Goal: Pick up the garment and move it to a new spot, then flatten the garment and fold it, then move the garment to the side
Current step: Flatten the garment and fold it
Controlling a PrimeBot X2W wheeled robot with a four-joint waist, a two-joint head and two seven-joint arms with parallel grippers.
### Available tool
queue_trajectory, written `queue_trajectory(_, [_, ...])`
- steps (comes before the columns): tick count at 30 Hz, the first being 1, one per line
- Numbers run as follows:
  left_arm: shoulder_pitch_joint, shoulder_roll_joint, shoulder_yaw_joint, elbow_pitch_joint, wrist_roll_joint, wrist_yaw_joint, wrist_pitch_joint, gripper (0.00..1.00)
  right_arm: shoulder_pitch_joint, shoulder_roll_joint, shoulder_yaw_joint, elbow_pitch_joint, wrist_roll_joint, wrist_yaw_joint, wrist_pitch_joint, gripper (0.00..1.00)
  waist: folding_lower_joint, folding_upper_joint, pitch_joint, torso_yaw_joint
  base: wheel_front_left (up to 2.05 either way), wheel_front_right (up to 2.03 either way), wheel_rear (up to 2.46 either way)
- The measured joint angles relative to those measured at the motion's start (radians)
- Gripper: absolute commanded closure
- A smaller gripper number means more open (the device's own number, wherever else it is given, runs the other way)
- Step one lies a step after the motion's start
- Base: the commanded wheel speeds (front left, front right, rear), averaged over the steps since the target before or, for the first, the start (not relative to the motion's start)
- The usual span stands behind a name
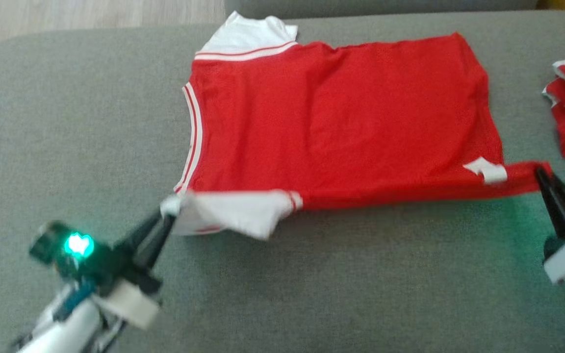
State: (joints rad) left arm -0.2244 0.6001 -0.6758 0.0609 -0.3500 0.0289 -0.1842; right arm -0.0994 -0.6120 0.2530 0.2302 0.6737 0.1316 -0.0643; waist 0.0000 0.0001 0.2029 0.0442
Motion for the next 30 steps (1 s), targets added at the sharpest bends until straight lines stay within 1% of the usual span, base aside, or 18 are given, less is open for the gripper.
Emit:
queue_trajectory(3, [-0.118,-0.013,0.001,0.041,0.017,-0.036,0.007,1.00,-0.075,0.007,0.001,0.005,-0.007,0.000,0.033,1.00,0.0002,0.0000,0.030,0.003,0.00,0.00,0.00])
queue_trajectory(8, [-0.305,-0.057,-0.013,0.173,0.048,-0.106,0.008,1.00,-0.206,0.003,0.031,0.042,-0.017,0.000,0.066,1.00,0.0002,0.0000,0.091,0.015,0.00,0.00,0.00])
queue_trajectory(13, [-0.460,-0.111,-0.037,0.304,0.065,-0.134,-0.013,1.00,-0.310,-0.009,0.071,0.120,-0.033,0.000,0.074,1.00,0.0003,0.0000,0.150,0.027,0.00,0.00,0.00])
queue_trajectory(17, [-0.544,-0.137,-0.058,0.403,0.070,-0.145,-0.030,1.00,-0.386,-0.022,0.117,0.173,-0.042,0.000,0.073,1.00,0.0003,0.0000,0.187,0.034,0.00,0.00,0.00])
queue_trajectory(18, [-0.556,-0.144,-0.065,0.425,0.070,-0.145,-0.034,0.68,-0.402,-0.023,0.126,0.188,-0.042,0.000,0.073,1.00,0.0002,-0.0001,0.193,0.035,0.00,0.00,0.00])
queue_trajectory(19, [-0.564,-0.153,-0.066,0.446,0.069,-0.145,-0.039,0.10,-0.418,-0.023,0.137,0.204,-0.041,0.000,0.072,0.73,0.0002,-0.0001,0.198,0.036,0.00,0.00,0.00])
queue_trajectory(20, [-0.570,-0.163,-0.065,0.467,0.066,-0.149,-0.040,0.00,-0.429,-0.023,0.147,0.217,-0.041,0.000,0.068,0.13,0.0003,-0.0001,0.201,0.037,0.00,0.00,0.00])
queue_trajectory(21, [-0.573,-0.172,-0.063,0.486,0.057,-0.152,-0.046,0.00,-0.437,-0.023,0.158,0.230,-0.041,0.000,0.061,0.00,0.0002,-0.0001,0.201,0.038,0.00,0.00,0.00])
queue_trajectory(24, [-0.567,-0.193,-0.056,0.532,0.029,-0.150,-0.048,0.00,-0.450,-0.023,0.180,0.264,-0.039,0.000,0.029,0.00,0.0000,-0.0001,0.192,0.038,0.00,0.00,0.00])
queue_trajectory(27, [-0.540,-0.206,-0.026,0.546,-0.005,-0.115,-0.056,0.00,-0.450,-0.023,0.204,0.284,-0.036,0.000,-0.004,0.00,0.0000,-0.0001,0.174,0.036,0.00,0.00,0.00])
queue_trajectory(30, [-0.469,-0.217,0.004,0.544,-0.051,-0.086,-0.057,0.00,-0.449,-0.023,0.212,0.300,-0.031,0.000,-0.042,0.00,-0.0001,0.0000,0.152,0.035,0.00,0.00,0.00])
